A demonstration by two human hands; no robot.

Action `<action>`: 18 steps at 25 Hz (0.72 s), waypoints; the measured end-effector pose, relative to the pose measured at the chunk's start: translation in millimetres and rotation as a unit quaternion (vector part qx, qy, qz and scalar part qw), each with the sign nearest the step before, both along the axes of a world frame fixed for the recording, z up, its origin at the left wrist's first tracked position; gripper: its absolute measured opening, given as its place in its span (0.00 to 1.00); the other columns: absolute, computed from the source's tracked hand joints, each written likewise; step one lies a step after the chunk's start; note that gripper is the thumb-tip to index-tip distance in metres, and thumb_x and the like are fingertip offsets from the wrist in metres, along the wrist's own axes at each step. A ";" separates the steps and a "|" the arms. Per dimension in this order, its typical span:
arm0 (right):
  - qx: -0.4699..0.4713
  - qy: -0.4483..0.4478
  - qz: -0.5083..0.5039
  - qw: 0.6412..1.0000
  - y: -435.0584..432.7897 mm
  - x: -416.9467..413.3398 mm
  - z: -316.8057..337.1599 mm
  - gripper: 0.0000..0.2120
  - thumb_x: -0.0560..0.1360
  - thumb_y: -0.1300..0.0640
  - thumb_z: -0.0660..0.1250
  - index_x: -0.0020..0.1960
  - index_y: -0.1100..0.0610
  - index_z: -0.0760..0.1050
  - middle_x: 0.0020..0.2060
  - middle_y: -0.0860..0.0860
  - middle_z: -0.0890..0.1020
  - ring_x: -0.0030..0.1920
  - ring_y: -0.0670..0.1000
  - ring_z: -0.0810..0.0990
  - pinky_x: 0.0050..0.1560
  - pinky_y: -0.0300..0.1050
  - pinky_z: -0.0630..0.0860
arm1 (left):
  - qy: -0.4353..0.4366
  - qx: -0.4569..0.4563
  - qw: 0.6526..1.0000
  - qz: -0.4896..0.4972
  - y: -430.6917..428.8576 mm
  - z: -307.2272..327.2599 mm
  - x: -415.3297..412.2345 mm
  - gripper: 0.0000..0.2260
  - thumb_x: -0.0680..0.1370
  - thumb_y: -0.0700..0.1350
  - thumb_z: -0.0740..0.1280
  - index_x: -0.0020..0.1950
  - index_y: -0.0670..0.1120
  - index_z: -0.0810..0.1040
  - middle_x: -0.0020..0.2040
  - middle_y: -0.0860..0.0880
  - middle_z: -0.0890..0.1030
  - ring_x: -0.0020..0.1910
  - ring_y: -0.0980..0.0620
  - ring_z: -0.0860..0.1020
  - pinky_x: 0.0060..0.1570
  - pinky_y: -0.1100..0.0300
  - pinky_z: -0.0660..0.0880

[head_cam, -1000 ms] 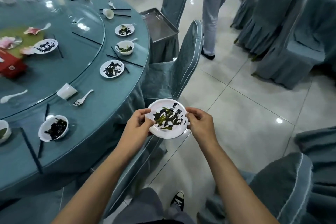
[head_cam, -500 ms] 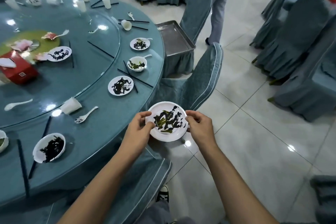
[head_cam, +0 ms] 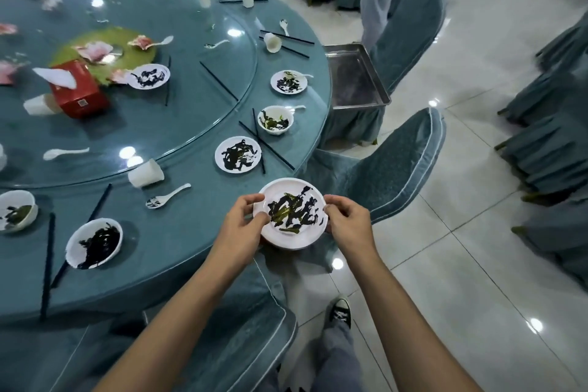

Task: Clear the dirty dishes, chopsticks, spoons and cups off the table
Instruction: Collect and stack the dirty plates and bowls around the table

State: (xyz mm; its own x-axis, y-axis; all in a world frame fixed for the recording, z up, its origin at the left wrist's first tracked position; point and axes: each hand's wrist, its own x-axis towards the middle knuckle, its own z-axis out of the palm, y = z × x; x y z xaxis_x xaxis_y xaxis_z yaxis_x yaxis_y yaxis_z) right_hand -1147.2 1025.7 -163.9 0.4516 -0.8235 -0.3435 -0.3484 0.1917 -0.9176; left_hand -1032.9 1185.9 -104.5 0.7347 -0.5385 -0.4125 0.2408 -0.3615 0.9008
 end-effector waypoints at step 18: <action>0.001 0.008 0.281 0.960 -152.8 76.1 -0.7 0.10 0.71 0.52 0.69 0.51 0.49 0.85 0.45 0.44 0.87 0.50 0.47 0.85 0.56 0.58 0.82 | -0.001 0.027 0.971 0.238 -115.1 -11.1 -9.1 0.14 0.80 0.37 0.64 0.58 0.55 0.77 0.59 0.51 0.81 0.52 0.51 0.81 0.51 0.50 0.79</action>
